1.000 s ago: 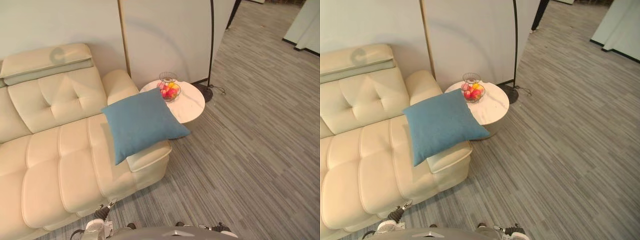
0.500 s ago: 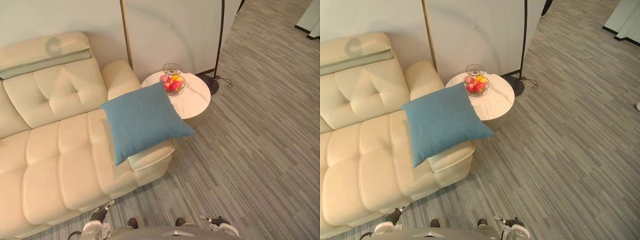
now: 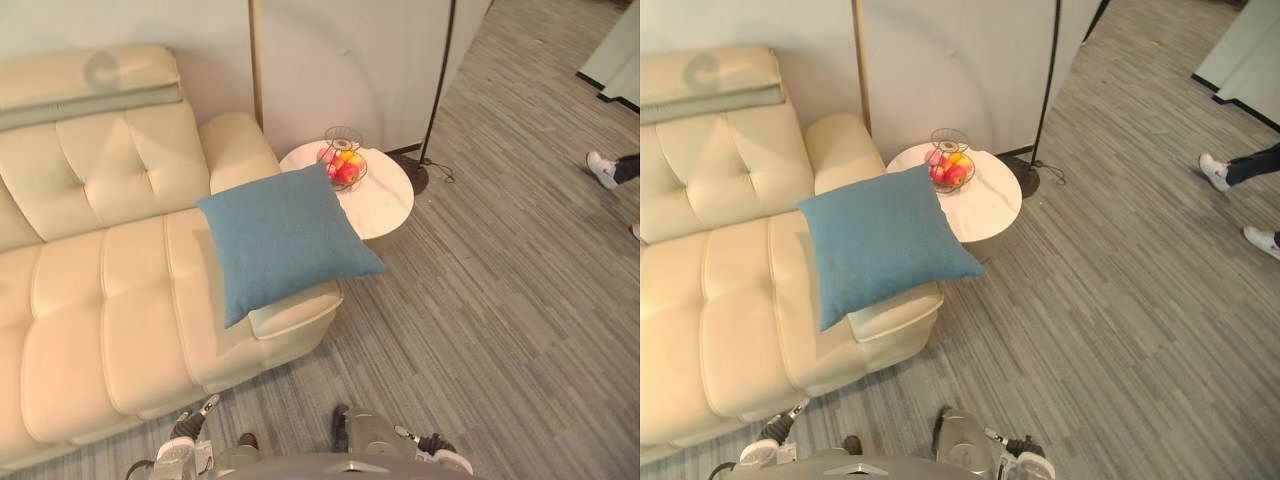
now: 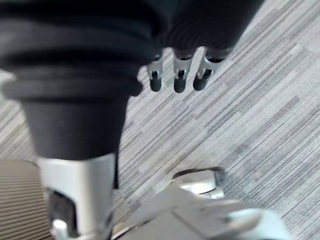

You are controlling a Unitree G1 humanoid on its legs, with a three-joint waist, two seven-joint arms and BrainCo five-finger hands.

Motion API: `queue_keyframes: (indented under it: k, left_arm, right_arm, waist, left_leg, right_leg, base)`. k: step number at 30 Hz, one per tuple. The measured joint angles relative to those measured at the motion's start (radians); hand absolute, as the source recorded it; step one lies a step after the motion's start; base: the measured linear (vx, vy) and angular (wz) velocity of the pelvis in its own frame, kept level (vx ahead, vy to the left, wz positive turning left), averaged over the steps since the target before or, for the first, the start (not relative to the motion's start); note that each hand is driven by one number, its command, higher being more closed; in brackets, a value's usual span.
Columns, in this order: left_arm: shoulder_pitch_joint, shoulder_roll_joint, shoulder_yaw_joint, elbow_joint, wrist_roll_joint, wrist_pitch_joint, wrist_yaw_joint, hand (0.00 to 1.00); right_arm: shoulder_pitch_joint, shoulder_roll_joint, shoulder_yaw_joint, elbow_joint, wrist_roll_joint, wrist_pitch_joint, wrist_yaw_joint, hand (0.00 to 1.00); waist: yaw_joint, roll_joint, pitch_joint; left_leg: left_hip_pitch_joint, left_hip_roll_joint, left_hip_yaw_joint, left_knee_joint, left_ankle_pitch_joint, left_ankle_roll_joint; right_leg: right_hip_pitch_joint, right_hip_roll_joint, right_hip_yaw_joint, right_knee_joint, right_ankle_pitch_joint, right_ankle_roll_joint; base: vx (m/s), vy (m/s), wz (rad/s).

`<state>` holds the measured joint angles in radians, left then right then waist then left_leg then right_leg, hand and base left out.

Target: Pick up cushions and gather them together orderly.

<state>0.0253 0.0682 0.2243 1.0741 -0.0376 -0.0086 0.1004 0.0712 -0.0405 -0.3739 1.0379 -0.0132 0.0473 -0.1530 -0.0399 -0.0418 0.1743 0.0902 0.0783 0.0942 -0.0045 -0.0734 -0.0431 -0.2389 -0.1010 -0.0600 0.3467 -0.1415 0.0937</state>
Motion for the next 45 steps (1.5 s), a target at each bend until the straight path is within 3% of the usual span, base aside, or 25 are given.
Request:
queue_keyframes:
  k: [2,5,6,9,11,13,15,18,21,28,37,42,45]
  left_arm:
    - [0.000,-0.015,0.028,-0.002,0.000,-0.001,0.000,0.00]
    - [0.003,-0.049,0.078,-0.006,-0.001,-0.002,0.000,0.00]
    - [-0.003,-0.064,0.090,-0.021,-0.001,-0.002,0.000,0.00]
    - [0.005,-0.080,0.094,-0.051,-0.010,-0.003,0.001,0.00]
    - [0.004,-0.088,0.085,-0.065,-0.010,-0.003,-0.001,0.00]
    - [-0.006,-0.095,0.077,-0.071,-0.008,-0.003,-0.001,0.00]
    - [-0.010,-0.099,0.061,-0.067,-0.001,-0.002,-0.003,0.00]
    - [-0.010,-0.072,0.038,-0.052,0.001,-0.002,-0.006,0.00]
    - [0.003,-0.059,0.038,-0.020,0.003,-0.001,-0.007,0.00]
    - [0.009,-0.050,0.036,0.000,0.003,0.000,-0.019,0.00]
    - [0.020,-0.043,0.040,0.004,0.002,0.000,-0.018,0.00]
    - [0.036,-0.015,0.058,-0.009,-0.003,0.000,-0.011,0.00]
    - [0.077,0.034,0.058,-0.103,-0.017,0.001,0.001,0.00]
  right_arm:
    - [0.021,0.011,-0.014,0.001,0.001,0.000,0.001,0.00]
    - [0.041,-0.005,-0.025,-0.004,0.003,0.000,-0.001,0.00]
    - [0.039,-0.008,-0.032,-0.019,0.004,0.000,-0.002,0.00]
    - [0.038,-0.010,-0.031,-0.050,0.006,-0.001,0.000,0.00]
    - [0.036,-0.009,-0.031,-0.073,0.008,-0.001,0.000,0.00]
    - [0.017,-0.008,-0.032,-0.080,0.010,-0.003,0.000,0.00]
    - [0.004,-0.009,-0.033,-0.079,0.011,-0.004,0.000,0.00]
    - [0.002,0.006,-0.034,-0.077,0.011,-0.004,0.000,0.00]
    - [0.003,0.014,-0.044,-0.073,0.011,-0.006,0.001,0.00]
    - [0.002,0.006,-0.064,-0.034,0.011,-0.008,0.001,0.00]
    - [0.014,-0.013,-0.051,-0.010,0.011,-0.008,-0.003,0.00]
    - [0.033,-0.031,-0.028,-0.221,0.007,0.001,-0.010,0.00]
    - [0.043,-0.113,-0.030,-0.431,-0.028,-0.002,-0.024,0.00]
  waist:
    - [-0.001,-0.012,0.002]
    - [-0.003,0.024,-0.008]
    - [-0.002,0.047,-0.008]
    - [0.018,0.050,-0.004]
    - [0.022,0.055,-0.008]
    - [0.024,0.056,-0.008]
    - [0.025,0.061,-0.020]
    - [0.035,0.032,-0.026]
    - [0.028,0.032,-0.028]
    - [0.028,0.041,-0.036]
    - [0.028,0.042,-0.041]
    - [0.028,0.041,-0.047]
    - [0.024,0.039,-0.049]
  left_leg:
    - [-0.007,-0.003,-0.031,0.041,-0.038,-0.028]
    - [-0.051,0.060,-0.038,0.183,-0.084,-0.064]
    - [-0.099,0.082,-0.008,0.282,-0.086,-0.068]
    - [-0.120,0.138,0.106,0.390,-0.082,-0.087]
    - [-0.120,0.146,0.170,0.380,-0.087,-0.082]
    - [-0.127,0.130,0.229,0.301,-0.078,-0.076]
    - [-0.103,0.101,0.253,0.196,-0.009,-0.062]
    - [-0.083,0.068,0.271,0.138,0.001,-0.048]
    - [-0.017,0.043,0.295,0.068,0.024,-0.042]
    - [0.030,0.034,0.314,-0.018,0.064,-0.041]
    - [0.056,0.008,0.323,-0.078,0.106,-0.020]
    - [0.046,-0.003,0.347,-0.080,0.096,-0.017]
    - [0.043,-0.015,0.345,-0.080,0.092,-0.013]
  right_leg:
    - [0.020,-0.008,0.000,-0.014,0.006,-0.020]
    - [0.037,0.006,-0.101,0.059,-0.033,-0.066]
    - [0.063,0.008,-0.141,0.054,-0.044,-0.079]
    - [0.159,0.027,-0.190,0.009,-0.058,-0.103]
    - [0.188,0.024,-0.200,-0.004,-0.060,-0.108]
    - [0.198,0.011,-0.200,-0.013,-0.061,-0.107]
    - [0.200,0.002,-0.196,-0.017,-0.068,-0.085]
    - [0.205,-0.013,-0.169,-0.059,-0.051,-0.057]
    - [0.255,-0.014,-0.143,-0.131,-0.017,-0.039]
    - [0.281,0.018,-0.110,-0.213,0.048,-0.040]
    - [0.270,0.017,-0.051,-0.249,0.087,-0.029]
    - [0.236,0.017,0.013,-0.262,0.111,-0.024]
    - [0.234,0.015,0.040,-0.277,0.121,-0.020]
  base:
    - [0.25,-0.231,0.67]
    - [0.35,-0.278,0.68]
    - [0.34,-0.252,0.71]
    - [0.29,-0.210,0.44]
    - [0.15,-0.052,0.29]
    - [0.12,0.033,0.24]
    - [0.10,0.121,0.16]
    - [0.06,0.130,-0.07]
    - [0.03,0.099,-0.26]
    - [-0.05,0.016,-0.16]
    - [-0.15,0.011,-0.13]
    - [-0.11,0.020,-0.30]
    - [-0.05,0.020,-0.09]
